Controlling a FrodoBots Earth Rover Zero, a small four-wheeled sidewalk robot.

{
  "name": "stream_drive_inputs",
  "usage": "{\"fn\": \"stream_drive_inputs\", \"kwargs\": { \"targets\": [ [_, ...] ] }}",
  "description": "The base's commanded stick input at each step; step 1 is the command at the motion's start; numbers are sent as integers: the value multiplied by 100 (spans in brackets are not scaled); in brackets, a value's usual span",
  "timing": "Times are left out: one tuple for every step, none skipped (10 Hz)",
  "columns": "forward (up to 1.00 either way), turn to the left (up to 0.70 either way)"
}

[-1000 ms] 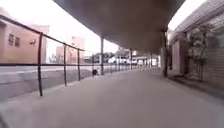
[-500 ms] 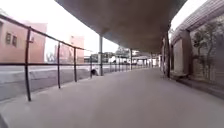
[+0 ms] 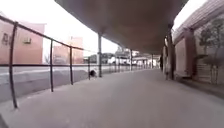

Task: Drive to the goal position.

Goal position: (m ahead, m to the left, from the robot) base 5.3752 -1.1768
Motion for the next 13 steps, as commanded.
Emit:
{"fn": "stream_drive_inputs", "kwargs": {
  "targets": [
    [70,0],
    [70,0],
    [70,0],
    [70,0],
    [70,0],
    [70,0],
    [70,0],
    [70,0],
    [70,0],
    [70,0],
    [70,0],
    [70,0],
    [70,0]
  ]
}}
